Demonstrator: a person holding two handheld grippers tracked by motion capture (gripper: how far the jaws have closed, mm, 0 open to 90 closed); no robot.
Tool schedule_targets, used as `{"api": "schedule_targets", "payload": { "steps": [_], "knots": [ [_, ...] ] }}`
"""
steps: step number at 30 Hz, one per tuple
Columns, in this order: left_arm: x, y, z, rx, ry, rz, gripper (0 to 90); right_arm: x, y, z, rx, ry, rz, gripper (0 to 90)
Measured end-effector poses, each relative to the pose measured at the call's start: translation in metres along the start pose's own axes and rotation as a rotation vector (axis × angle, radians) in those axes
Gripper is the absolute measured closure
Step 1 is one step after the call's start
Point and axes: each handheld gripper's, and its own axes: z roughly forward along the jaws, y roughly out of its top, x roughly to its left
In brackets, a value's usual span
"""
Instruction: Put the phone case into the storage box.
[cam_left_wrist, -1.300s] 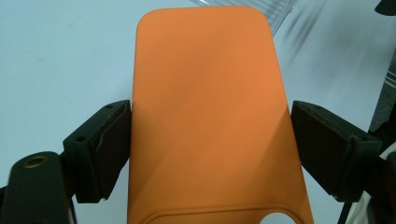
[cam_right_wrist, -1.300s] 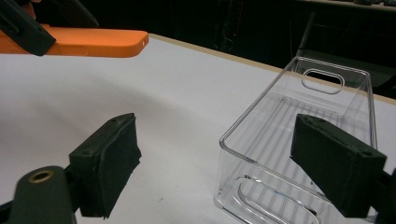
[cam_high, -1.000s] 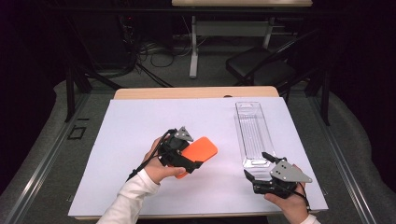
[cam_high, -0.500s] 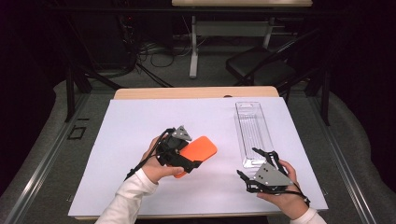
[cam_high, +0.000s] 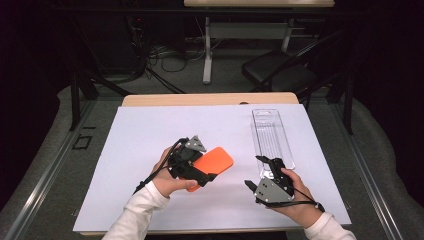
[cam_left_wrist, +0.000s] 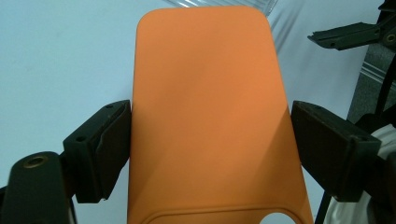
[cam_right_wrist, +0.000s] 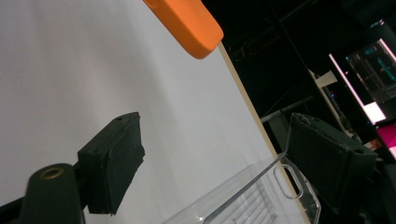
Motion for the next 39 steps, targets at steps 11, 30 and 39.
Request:
{"api": "schedule_targets", "payload": {
  "steps": [11, 30, 39],
  "knots": [
    [-0.006, 0.001, 0.007, 0.018, -0.027, 0.005, 15.5, 0.002, 0.015, 0.007, -0.026, -0.005, -0.127, 15.0],
    [-0.017, 0.003, 0.020, 0.057, -0.049, 0.038, 15.5, 0.019, 0.023, 0.014, -0.054, 0.003, -0.314, 25.5],
    [-0.022, 0.004, 0.024, 0.066, -0.064, 0.047, 15.5, 0.028, 0.025, 0.021, -0.045, -0.003, -0.395, 31.0]
  ]
}}
